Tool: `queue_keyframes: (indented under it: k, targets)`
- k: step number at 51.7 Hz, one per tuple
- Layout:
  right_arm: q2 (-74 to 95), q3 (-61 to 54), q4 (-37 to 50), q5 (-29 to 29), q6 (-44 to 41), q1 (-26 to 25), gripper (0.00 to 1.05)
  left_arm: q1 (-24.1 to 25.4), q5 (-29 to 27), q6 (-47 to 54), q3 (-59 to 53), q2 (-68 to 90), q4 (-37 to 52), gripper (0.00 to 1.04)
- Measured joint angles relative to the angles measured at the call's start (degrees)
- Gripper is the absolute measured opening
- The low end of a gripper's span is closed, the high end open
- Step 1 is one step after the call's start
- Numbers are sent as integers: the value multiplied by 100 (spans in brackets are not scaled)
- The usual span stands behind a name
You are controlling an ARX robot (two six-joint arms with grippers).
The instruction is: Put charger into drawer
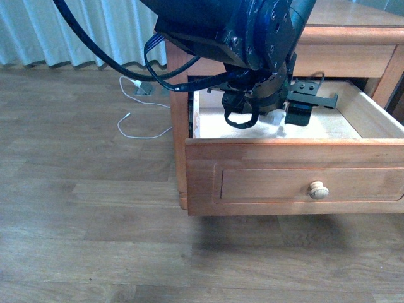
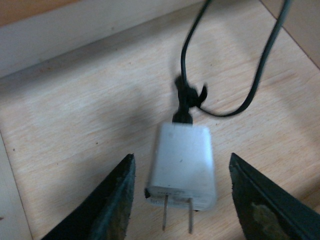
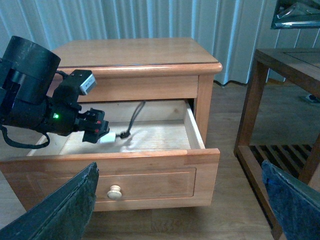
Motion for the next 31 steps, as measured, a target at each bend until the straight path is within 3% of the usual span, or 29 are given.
queue_keyframes:
  k: [13,31]
  targets:
    - [0,0,0,0,0,0,97,96,-483,155,-846,-966,660,100]
    - [0,0,0,0,2,0,97,516,-664,623,-3845,-4291,1751,99]
